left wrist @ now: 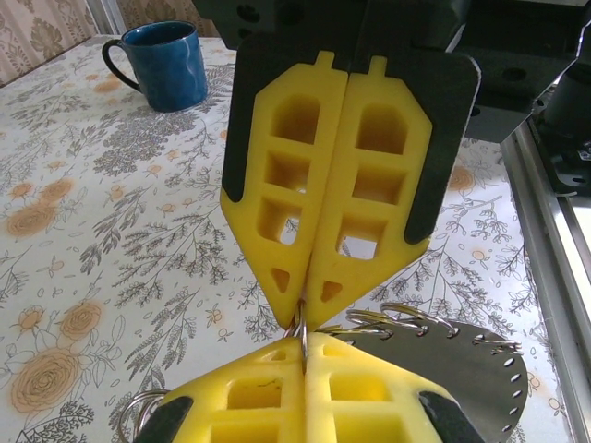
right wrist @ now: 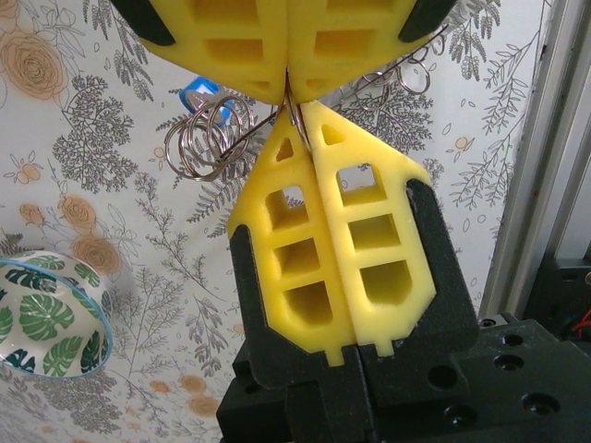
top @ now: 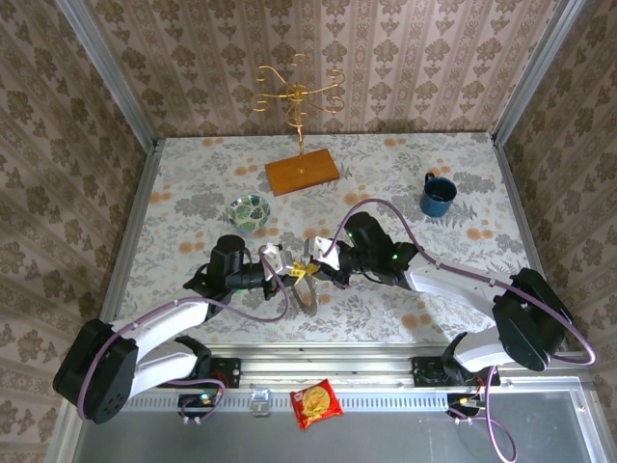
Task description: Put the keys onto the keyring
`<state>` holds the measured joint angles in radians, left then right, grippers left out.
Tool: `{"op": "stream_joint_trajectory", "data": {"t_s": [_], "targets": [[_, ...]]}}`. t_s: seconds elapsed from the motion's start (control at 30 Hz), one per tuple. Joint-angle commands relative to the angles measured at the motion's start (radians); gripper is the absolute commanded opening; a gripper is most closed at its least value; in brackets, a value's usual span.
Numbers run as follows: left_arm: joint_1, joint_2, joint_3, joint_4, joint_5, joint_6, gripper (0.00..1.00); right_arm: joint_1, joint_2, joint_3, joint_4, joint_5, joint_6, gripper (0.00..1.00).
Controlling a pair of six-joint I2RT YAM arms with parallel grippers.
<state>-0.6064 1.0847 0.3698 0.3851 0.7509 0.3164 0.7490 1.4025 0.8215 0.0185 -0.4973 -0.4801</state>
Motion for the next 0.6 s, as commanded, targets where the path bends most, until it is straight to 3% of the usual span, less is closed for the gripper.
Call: {"op": "stream_joint_trajectory", "data": {"t_s": [0.0,0.2,0.43,0.57], "targets": [[-0.009,-0.055,0.035,-0.004,-0.029,0.031,0.00,-0.010,-0.077,-0.022,0.067,-0.001,0.080,0.11],[-0.007,-0.163,0.066,-0.145,-0.193,0.058,0.00,-0.024,-0.222,-0.133,0.166,0.131,0.263,0.27],[0.018,-0.259,0.139,-0.269,-0.406,0.036,0.00,-0.023,-0.278,-0.217,0.226,0.244,0.533,0.29],[0.057,-0.298,0.182,-0.308,-0.567,-0.029,0.00,-0.024,-0.238,-0.202,0.211,0.194,0.525,0.29]]}}
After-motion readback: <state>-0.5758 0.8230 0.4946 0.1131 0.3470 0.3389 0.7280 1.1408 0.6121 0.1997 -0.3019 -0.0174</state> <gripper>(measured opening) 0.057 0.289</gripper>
